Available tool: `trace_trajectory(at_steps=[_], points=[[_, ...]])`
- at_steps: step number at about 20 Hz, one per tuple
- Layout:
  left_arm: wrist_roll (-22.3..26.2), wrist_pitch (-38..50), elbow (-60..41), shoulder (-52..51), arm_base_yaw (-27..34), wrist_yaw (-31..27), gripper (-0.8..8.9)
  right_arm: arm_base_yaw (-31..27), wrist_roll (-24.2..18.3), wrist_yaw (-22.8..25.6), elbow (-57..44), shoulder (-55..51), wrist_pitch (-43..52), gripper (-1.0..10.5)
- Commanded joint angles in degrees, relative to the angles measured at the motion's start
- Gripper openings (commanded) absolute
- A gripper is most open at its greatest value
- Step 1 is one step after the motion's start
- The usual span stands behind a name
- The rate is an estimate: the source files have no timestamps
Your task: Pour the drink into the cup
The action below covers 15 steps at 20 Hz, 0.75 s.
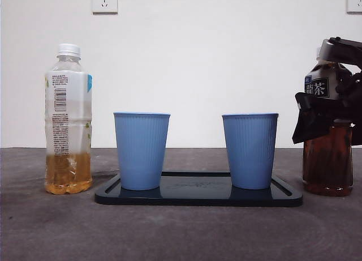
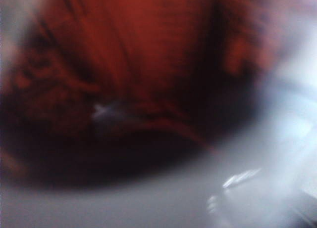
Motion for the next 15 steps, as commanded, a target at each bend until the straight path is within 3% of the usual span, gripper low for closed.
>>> trace_trajectory(at_steps=[1,3,8,12,15], points=[[0.26,2.10,0.59,0.33,-0.15,-0.13,6.29,0.24,0.81,-0.15,0.70,-1.81,-2.40,4.6],[0.07,5.11,-1.66,0.55,-0.15,-0.59,6.29,0.24,1.60,-0.11,0.70,-6.12,-7.98,4.6],[-7.23,25.11,-12.76,5.55,-1.51,-3.61,6.32,1.60,6.32,-0.22,0.70,-23.96,-30.03,4.6],[-5.03,40.24,-15.50,15.56,-6.23,-9.05,6.31,5.79,8.33,-11.43,0.72,-36.46,-44.06,4.6],[-1.81,46.14,-15.50,23.06,-7.91,-12.11,6.31,7.39,8.41,-13.64,1.29,-39.54,-46.31,4.5]])
